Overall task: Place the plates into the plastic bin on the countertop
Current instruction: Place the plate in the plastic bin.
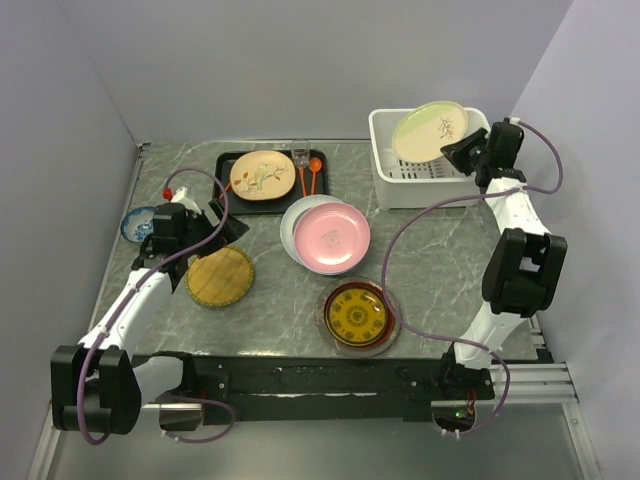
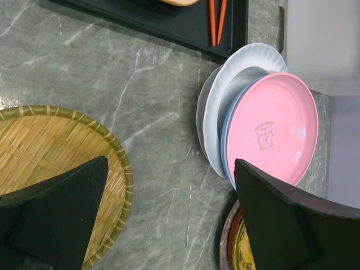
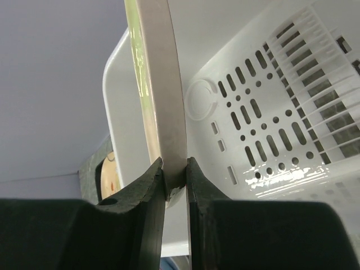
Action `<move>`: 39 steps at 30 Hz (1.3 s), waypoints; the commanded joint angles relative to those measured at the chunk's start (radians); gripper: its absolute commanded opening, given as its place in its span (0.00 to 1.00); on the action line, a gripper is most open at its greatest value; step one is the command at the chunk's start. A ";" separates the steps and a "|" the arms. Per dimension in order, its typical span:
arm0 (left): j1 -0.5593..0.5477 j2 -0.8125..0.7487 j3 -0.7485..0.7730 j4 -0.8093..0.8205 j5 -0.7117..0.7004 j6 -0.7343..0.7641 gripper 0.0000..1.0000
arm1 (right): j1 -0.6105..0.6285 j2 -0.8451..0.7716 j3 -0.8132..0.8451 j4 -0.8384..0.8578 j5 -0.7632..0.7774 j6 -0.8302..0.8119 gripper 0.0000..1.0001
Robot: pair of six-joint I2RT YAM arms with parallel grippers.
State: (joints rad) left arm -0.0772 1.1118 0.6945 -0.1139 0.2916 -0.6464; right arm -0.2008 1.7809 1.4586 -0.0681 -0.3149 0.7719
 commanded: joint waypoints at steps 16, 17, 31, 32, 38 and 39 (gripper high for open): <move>-0.003 0.000 0.003 0.042 0.026 0.021 0.99 | 0.029 0.035 0.177 0.077 0.023 -0.066 0.00; -0.003 0.000 0.003 0.043 0.024 0.021 0.99 | 0.032 0.037 0.181 0.076 0.025 -0.068 0.00; -0.003 0.000 -0.001 0.046 0.026 0.021 0.99 | 0.047 0.117 0.243 0.025 0.031 -0.092 0.00; -0.003 0.000 -0.001 0.046 0.026 0.021 0.99 | 0.047 0.121 0.249 0.024 0.030 -0.094 0.00; -0.003 0.000 -0.004 0.048 0.026 0.021 0.99 | 0.046 0.150 0.263 0.013 0.033 -0.103 0.00; -0.003 0.000 -0.004 0.048 0.026 0.021 0.99 | 0.046 0.153 0.264 0.010 0.034 -0.105 0.00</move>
State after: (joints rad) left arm -0.0772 1.1175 0.6937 -0.1123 0.2989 -0.6464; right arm -0.1593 1.9511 1.6234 -0.1974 -0.2691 0.6666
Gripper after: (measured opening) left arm 0.994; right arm 0.224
